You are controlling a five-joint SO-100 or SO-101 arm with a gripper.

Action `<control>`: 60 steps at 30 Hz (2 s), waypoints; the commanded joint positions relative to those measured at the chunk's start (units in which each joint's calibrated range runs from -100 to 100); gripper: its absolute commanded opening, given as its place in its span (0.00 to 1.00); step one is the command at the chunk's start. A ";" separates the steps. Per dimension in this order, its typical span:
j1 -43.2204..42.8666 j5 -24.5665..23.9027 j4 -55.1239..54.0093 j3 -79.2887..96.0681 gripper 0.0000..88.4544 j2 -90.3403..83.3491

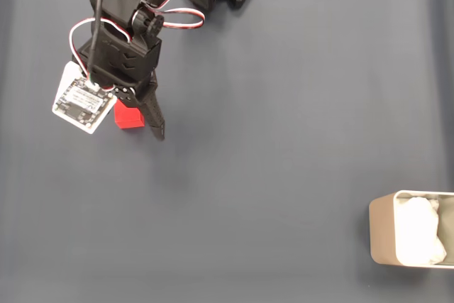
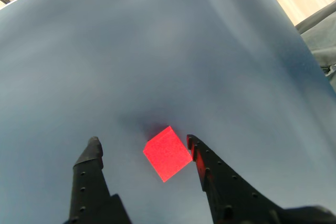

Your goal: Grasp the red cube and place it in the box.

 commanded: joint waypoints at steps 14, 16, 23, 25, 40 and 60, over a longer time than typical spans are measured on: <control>-0.15 -0.49 -0.62 2.34 0.43 -1.74; -0.44 -0.54 -0.62 3.53 0.43 -2.26; -0.65 -0.63 -0.62 5.08 0.43 -3.47; -0.65 -0.63 -0.53 5.53 0.43 -3.82; -1.72 -1.42 2.25 6.45 0.43 -7.28; -5.98 -3.27 5.53 3.62 0.43 -10.32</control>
